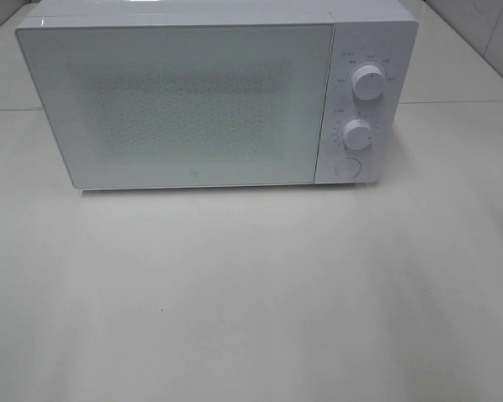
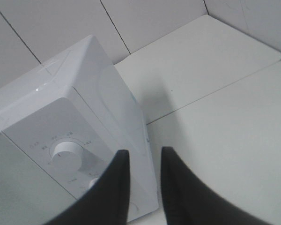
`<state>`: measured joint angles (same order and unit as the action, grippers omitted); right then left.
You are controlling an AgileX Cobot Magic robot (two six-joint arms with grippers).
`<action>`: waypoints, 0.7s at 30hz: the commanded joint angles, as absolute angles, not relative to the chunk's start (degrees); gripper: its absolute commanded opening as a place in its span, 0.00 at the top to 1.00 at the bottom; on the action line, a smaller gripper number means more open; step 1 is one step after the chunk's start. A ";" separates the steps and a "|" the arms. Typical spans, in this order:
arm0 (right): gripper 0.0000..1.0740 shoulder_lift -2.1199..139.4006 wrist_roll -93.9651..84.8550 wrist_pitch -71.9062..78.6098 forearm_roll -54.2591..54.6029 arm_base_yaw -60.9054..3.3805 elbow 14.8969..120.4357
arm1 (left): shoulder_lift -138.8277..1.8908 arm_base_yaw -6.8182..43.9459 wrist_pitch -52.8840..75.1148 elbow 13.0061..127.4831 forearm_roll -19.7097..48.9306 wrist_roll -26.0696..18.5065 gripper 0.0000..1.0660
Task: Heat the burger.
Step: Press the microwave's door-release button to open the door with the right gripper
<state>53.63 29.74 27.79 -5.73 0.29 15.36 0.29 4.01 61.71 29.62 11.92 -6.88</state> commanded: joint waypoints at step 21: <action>1.00 79.58 79.98 58.04 -7.51 -1.15 9.45 | 1.03 3.90 61.48 29.62 11.97 -6.70 0.06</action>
